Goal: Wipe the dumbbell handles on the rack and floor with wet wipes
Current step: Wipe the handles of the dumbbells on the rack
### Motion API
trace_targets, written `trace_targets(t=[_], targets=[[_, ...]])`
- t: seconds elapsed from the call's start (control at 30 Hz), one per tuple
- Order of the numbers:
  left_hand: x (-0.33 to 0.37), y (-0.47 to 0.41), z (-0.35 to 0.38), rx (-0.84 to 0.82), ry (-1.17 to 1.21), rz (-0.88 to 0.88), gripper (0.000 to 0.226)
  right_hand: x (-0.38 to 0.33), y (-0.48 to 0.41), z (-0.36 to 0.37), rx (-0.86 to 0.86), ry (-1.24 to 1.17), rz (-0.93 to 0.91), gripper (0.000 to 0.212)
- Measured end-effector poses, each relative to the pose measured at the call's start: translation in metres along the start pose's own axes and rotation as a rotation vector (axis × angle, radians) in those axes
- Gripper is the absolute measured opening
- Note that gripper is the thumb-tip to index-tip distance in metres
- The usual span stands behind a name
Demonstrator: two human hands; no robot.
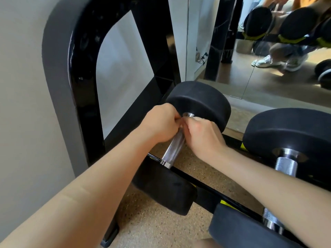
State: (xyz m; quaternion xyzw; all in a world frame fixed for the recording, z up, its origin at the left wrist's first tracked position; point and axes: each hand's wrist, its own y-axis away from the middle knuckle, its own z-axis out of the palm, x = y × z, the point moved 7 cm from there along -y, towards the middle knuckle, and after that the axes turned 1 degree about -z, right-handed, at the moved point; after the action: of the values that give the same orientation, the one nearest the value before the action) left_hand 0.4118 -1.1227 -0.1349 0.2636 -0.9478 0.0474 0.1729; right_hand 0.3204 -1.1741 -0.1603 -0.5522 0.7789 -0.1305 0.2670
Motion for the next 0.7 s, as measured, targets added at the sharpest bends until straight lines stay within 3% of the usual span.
trace_targets(t=[0.23,0.33,0.47,0.53,0.7], targets=[[-0.008,-0.018,0.029,-0.305,0.438,-0.155,0.030,0.014,0.016,-0.017,-0.060,-0.158,0.112,0.039],[-0.010,-0.019,0.023,-0.175,0.362,-0.156,0.021,0.022,0.022,-0.018,-0.077,-0.168,0.124,0.040],[0.007,-0.005,0.005,-0.001,-0.185,0.021,0.019,0.024,0.027,-0.022,-0.048,-0.252,0.150,0.031],[0.010,0.000,0.002,0.023,-0.296,0.077,0.018,0.023,0.028,-0.023,-0.043,-0.274,0.135,0.028],[0.007,-0.011,0.002,0.105,0.082,-0.062,0.013,0.026,0.031,-0.024,-0.018,-0.330,0.214,0.025]])
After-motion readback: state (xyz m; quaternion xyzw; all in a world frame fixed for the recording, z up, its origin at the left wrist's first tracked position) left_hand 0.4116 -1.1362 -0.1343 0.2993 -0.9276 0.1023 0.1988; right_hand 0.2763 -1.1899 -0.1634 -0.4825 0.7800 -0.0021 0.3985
